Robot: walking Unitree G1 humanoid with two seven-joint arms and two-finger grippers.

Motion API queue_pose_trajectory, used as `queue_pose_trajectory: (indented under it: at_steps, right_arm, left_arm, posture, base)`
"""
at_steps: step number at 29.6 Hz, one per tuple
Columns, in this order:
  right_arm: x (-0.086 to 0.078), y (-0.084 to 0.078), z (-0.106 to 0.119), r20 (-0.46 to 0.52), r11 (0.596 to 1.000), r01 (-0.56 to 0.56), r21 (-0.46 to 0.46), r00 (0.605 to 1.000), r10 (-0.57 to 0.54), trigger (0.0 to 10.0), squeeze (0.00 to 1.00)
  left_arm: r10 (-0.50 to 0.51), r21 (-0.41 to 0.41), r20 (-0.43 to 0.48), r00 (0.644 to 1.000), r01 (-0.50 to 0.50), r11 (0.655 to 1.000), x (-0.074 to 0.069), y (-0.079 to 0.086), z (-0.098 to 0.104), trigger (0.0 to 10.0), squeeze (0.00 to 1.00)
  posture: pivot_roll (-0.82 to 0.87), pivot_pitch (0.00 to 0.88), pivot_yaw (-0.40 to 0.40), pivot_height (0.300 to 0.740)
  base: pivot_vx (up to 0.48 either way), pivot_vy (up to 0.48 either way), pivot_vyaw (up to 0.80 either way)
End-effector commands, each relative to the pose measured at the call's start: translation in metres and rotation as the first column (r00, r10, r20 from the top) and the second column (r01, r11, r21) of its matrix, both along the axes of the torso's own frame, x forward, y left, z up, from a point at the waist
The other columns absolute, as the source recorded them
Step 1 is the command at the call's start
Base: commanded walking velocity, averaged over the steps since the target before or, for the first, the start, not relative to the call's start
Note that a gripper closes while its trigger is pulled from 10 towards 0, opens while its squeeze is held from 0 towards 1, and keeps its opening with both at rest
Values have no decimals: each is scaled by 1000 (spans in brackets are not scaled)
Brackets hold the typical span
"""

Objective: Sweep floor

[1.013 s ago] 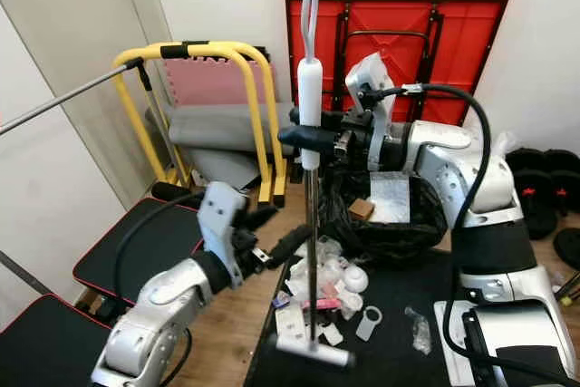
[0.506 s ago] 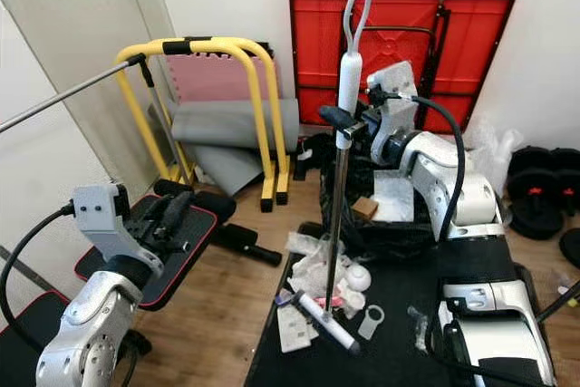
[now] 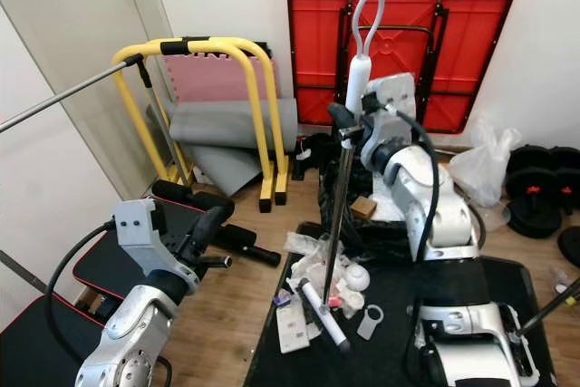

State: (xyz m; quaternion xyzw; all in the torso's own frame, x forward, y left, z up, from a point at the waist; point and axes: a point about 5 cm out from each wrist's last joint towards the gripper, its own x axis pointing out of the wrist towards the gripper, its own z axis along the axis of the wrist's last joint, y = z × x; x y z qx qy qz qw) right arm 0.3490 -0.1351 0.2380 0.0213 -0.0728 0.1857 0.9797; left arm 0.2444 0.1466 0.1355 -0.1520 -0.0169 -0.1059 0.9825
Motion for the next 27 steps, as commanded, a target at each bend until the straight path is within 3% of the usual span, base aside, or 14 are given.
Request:
queue_pose_trajectory:
  at_steps: [1, 2, 3, 4, 5, 23, 27]
  right_arm:
    - [-4, -1, 10, 64, 1000, 13, 11, 998, -13, 10000, 0]
    - [-4, 0, 11, 70, 1000, 20, 19, 997, -21, 10000, 0]
    - [-4, 0, 11, 70, 1000, 20, 19, 997, -21, 10000, 0]
    - [-4, 1, 13, 80, 999, 29, 27, 996, -31, 10000, 0]
    - [-4, 1, 15, 91, 999, 33, 33, 995, -36, 10000, 0]
    - [-9, 14, 18, 150, 1000, 13, 0, 989, -13, 10000, 0]
    - [-13, 25, 20, 177, 998, -64, -21, 982, 67, 10000, 0]
  left_arm:
    - [-3, 18, -6, 1000, 3, 1000, 0, -3, 1, 0, 0]
    - [2, 31, -17, 1000, -1, 1000, 0, -3, -1, 3412, 0]
    - [2, 31, -17, 1000, -1, 1000, 0, -3, -1, 3412, 0]
    - [1, 55, -26, 1000, 0, 998, 0, -5, -2, 8902, 0]
    - [5, 69, -23, 1000, -3, 998, 1, -5, -2, 10000, 0]
    - [65, 116, 0, 998, -65, 991, 5, -3, 0, 10000, 0]
    - [23, 79, 33, 999, -25, 997, 4, -6, 5, 10000, 0]
  posture:
    - [-65, 0, -22, 740]
    - [-65, 0, -23, 740]
    - [-65, 0, -23, 740]
    - [-67, 0, -24, 740]
    - [-68, 0, -27, 740]
    - [-74, 0, -35, 740]
    - [-82, 0, -35, 740]
  base:
    - [0, 0, -800]
    - [0, 0, -800]
    - [0, 0, -800]
    - [0, 0, -800]
    - [0, 0, -800]
    - [0, 0, -800]
    - [158, 0, -200]
